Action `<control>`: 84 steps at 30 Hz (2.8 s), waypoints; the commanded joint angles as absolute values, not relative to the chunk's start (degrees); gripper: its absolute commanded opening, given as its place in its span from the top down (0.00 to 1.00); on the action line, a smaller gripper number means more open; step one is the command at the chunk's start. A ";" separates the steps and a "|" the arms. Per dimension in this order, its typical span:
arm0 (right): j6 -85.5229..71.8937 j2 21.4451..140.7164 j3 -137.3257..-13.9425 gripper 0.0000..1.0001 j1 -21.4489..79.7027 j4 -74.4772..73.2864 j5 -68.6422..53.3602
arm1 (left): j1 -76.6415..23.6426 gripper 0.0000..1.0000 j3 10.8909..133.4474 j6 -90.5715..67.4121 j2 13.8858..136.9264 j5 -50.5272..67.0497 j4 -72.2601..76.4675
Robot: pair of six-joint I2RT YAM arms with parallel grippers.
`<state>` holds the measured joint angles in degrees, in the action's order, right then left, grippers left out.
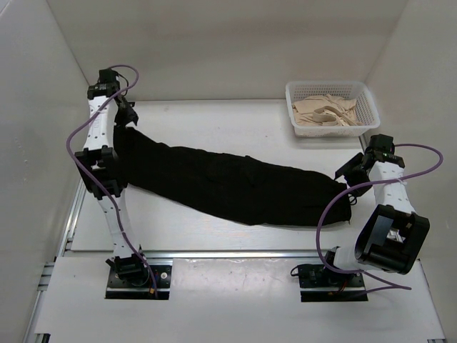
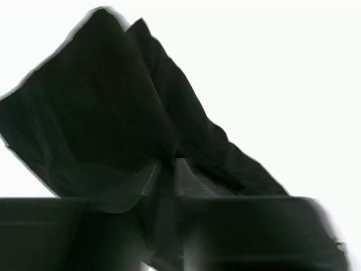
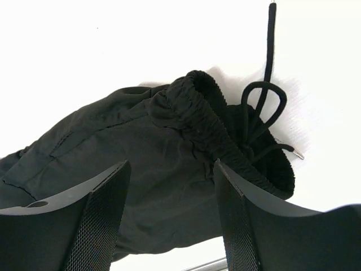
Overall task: Fold and stack the trousers
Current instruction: Fold the trousers
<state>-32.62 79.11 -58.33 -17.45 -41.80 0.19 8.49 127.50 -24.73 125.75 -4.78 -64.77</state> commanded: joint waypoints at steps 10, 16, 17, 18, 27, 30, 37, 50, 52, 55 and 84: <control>-32.52 75.33 -58.36 0.34 -17.23 -40.78 -0.35 | 12.30 0.06 119.41 -28.12 118.79 -10.62 -66.19; -31.99 74.79 -58.36 0.34 -16.08 -40.78 -1.67 | 20.02 0.09 98.55 -30.06 106.97 -8.71 -57.05; -31.99 75.32 -58.36 0.34 -15.39 -40.78 -1.67 | 20.65 0.09 95.92 -30.06 106.96 -8.01 -57.04; -31.99 75.32 -58.36 0.34 -15.38 -40.78 -2.19 | 21.35 0.09 94.67 -30.58 106.96 -6.69 -56.34; -31.99 75.32 -59.41 0.34 -14.06 -41.84 -2.20 | 23.99 0.18 94.39 -31.11 117.32 2.81 -51.94; -31.99 75.32 -58.89 0.34 -14.06 -41.84 -2.20 | 23.99 0.13 96.50 -32.51 120.48 1.41 -51.94; -31.99 75.32 -58.89 0.34 -14.06 -42.98 -1.14 | 23.47 0.53 99.23 -34.72 126.65 -2.19 -51.94; -31.99 70.24 -61.35 0.34 -14.06 -46.40 -0.62 | 13.63 0.90 105.82 -25.85 105.22 -14.24 -54.84; -31.99 69.35 -62.83 0.34 -14.06 -47.02 -1.14 | 9.17 0.90 106.44 -23.05 102.32 -13.63 -54.84; -31.99 68.03 -63.63 0.34 -14.06 -48.16 -1.67 | 2.83 0.90 107.05 -21.27 98.01 -16.60 -54.84; -29.09 62.67 -59.50 0.33 -13.54 -48.69 -2.90 | -39.14 0.67 87.92 -40.53 89.48 -18.84 -64.54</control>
<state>-30.87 64.62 -60.07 -13.80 -49.45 -1.93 -45.69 93.47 -42.85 93.62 -24.08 -69.08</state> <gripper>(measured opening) 0.668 0.369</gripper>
